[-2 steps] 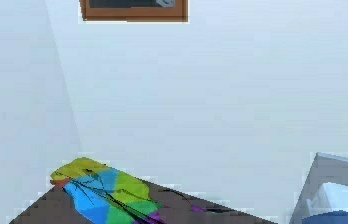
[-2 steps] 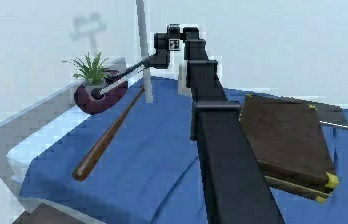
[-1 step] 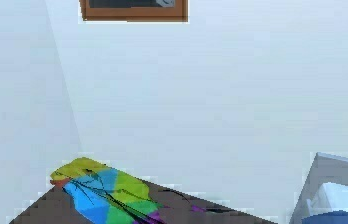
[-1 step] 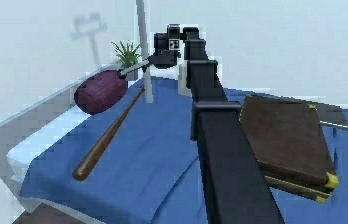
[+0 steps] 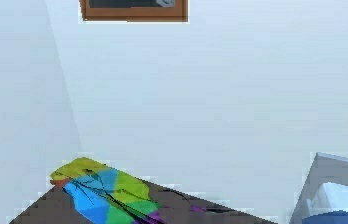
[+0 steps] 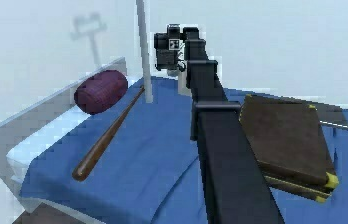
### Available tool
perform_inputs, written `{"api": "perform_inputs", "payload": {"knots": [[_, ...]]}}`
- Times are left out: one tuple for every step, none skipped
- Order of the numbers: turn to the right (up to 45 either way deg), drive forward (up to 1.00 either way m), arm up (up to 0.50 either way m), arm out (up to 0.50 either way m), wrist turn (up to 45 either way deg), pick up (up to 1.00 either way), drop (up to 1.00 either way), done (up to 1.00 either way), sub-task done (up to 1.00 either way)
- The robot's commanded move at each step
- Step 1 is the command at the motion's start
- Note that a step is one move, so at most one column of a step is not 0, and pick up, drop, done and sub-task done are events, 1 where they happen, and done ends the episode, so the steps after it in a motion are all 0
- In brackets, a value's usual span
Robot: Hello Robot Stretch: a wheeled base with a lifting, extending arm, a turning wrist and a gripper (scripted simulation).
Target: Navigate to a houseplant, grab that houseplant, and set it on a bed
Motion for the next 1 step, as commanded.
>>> {"api": "perform_inputs", "payload": {"knots": [[0.0,0.0,0.0,0.0,45.0,0.0,0.0,0.0,0.0]]}}
